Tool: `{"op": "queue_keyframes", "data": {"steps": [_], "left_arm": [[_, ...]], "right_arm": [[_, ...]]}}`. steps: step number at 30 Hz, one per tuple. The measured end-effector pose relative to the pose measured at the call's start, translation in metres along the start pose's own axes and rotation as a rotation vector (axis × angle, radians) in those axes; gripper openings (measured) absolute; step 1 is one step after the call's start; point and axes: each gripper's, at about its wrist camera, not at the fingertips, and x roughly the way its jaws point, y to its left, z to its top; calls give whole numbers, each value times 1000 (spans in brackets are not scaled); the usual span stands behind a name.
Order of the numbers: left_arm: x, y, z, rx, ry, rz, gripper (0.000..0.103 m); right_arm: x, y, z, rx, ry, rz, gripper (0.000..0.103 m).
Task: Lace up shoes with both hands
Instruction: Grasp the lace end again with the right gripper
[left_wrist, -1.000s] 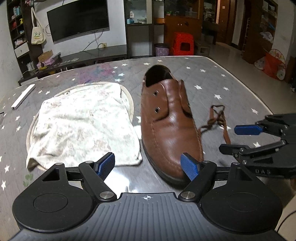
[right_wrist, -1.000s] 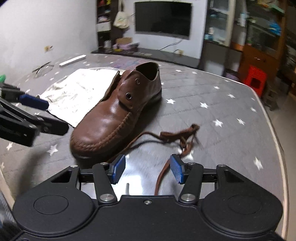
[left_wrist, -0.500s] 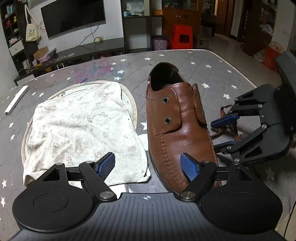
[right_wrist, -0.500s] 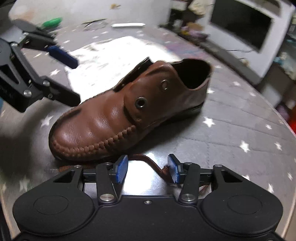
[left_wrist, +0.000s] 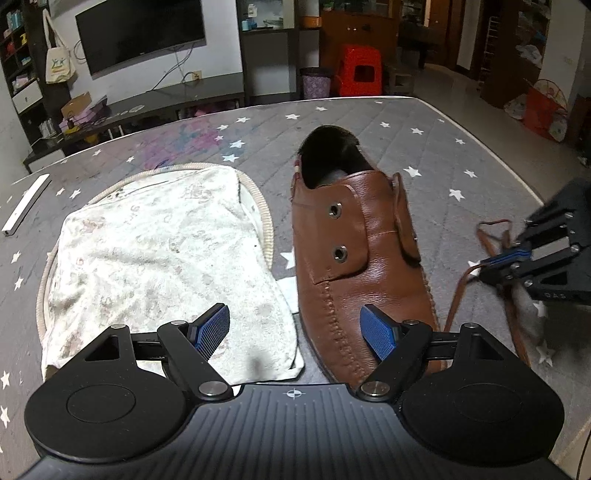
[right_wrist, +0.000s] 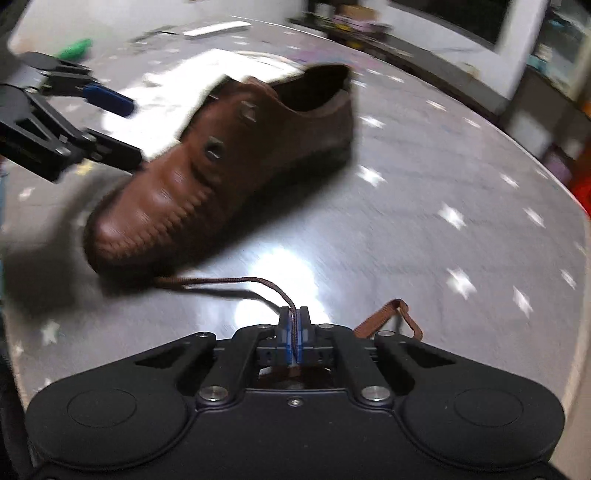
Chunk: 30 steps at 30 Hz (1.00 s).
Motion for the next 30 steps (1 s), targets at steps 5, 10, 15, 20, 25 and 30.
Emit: {"op": "queue_keyframes", "data": {"steps": [5,10,15,20,25,30], "left_arm": [[2,-3,4,28,-5,1,79],[5,-1,7,38,-4,11,79],[7,-1,9,57,2,11,79],[7,-2,13,97,-1,-7,79],[8,-5,19,141,-14,-27,77],[10,-8,27,201,-19,-44,67]], "right_arm": [[-18,2,-17,29,35,-120,24],[-29,14,-11,-104,-5,-103,49],[-14,31,2,-267,-15,7,49],[-2,31,11,-306,-14,100,38],[1,25,3,-284,-17,168,13],[0,30,1,-226,-39,163,1]]}}
